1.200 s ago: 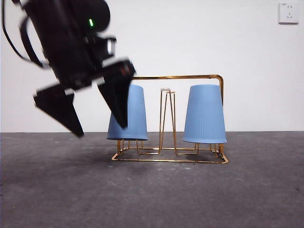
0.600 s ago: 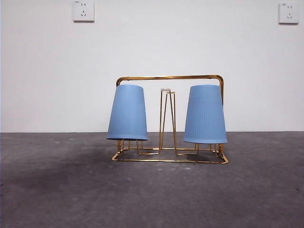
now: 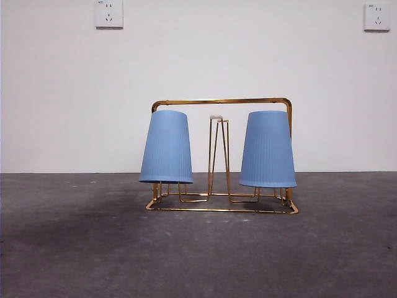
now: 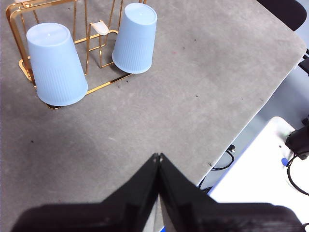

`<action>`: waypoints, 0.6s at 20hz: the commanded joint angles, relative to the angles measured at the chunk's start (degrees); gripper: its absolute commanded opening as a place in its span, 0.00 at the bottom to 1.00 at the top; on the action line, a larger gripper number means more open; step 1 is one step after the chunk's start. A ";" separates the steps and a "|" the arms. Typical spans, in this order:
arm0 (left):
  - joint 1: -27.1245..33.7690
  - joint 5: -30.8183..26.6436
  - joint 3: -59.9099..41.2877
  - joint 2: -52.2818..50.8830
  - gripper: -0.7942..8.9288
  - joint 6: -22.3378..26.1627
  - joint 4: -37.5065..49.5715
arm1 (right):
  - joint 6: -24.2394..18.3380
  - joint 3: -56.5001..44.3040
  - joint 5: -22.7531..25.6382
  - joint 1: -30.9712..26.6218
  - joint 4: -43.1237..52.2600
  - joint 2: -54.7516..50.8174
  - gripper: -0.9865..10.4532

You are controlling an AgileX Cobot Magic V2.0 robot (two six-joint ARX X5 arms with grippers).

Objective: Pick up cup 1,put cup 1 in the cup rack,pick up cup 2,put cup 2 in the cup rack

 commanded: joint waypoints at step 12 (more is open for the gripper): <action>-0.04 -5.62 0.07 0.63 0.08 3.04 2.16 | 0.76 -0.46 -0.02 0.04 0.17 0.09 0.09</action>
